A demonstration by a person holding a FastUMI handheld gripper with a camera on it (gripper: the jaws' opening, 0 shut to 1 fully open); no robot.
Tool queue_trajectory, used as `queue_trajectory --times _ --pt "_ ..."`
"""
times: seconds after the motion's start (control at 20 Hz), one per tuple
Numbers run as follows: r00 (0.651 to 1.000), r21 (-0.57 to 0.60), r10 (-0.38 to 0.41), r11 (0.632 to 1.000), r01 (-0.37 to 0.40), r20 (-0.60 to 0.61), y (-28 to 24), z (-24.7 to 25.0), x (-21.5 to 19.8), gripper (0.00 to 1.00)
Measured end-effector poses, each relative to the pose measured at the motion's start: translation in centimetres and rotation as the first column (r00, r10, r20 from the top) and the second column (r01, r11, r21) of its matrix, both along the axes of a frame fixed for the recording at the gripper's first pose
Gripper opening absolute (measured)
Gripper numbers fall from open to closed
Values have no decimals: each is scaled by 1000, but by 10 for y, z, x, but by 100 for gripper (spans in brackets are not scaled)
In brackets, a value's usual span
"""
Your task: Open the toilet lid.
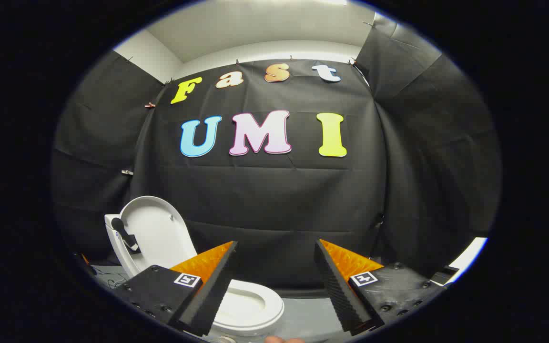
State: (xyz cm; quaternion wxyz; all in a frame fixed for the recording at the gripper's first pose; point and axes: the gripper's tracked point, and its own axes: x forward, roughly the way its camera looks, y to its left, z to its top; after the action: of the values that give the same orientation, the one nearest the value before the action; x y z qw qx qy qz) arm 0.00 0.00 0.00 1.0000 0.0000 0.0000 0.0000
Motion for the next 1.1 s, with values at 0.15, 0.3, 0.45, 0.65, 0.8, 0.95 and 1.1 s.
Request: queue_trajectory --times 0.15,0.3,0.45,0.65,0.8,0.95,1.1 --pt "1000 -6 24 1000 -24 4 8 2 -2 98" --pt "999 7 36 999 -36 7 11 4 -2 98" --pt "999 2 41 999 -41 9 15 5 -4 98" --pt "998 0 57 998 -57 9 22 5 -6 98" --pt "998 -8 61 998 -61 10 23 5 -6 98" --pt "998 -5 68 998 -68 5 26 3 -7 98" --pt "997 -1 74 997 -74 3 27 3 -7 98"
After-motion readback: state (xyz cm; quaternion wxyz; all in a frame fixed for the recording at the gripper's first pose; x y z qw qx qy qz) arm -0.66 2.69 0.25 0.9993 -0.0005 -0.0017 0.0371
